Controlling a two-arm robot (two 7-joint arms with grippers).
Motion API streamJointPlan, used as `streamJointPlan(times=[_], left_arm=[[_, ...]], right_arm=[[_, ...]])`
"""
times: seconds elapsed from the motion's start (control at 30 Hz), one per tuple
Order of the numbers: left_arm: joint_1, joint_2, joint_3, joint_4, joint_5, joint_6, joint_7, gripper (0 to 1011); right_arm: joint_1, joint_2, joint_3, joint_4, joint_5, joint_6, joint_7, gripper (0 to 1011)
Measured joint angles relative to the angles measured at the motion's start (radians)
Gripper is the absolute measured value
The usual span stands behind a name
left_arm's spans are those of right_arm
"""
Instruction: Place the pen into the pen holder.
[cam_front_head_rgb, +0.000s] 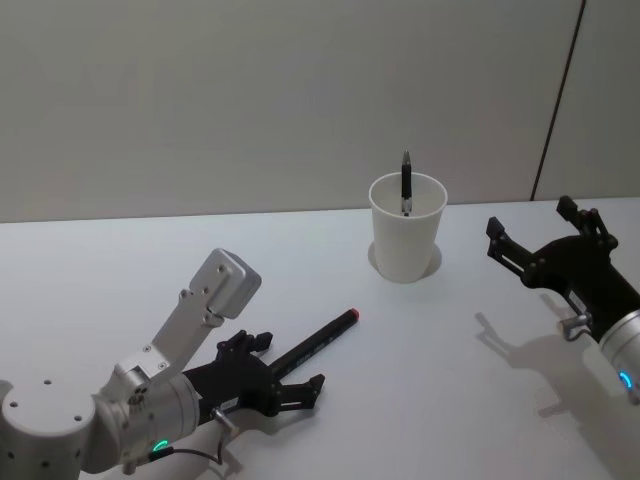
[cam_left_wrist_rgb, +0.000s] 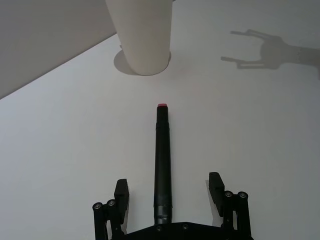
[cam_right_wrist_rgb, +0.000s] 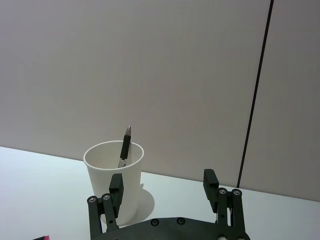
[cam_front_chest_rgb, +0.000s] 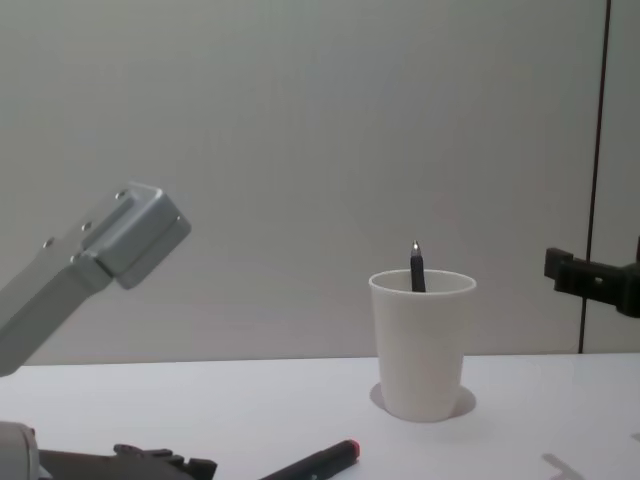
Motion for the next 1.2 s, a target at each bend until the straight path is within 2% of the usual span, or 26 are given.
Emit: streamJointPlan(times=[0.6,0.73,1.2], left_arm=[[-0.009,-0.006,-0.005,0.015,-0.014,0.016,-0.006,993],[-0.01,-0.006,-0.005,0.017,-0.016,0.018,-0.007,927],[-0.011,-0.007,-0.006,0.019,-0.018,0.02,-0.009,507]], right_arm=[[0.0,0.0,0.0,0.0,0.0,0.0,0.0,1002],[0.0,0.0,0.0,0.0,0.0,0.0,0.0,1002],[0.0,0.0,0.0,0.0,0.0,0.0,0.0,1002]])
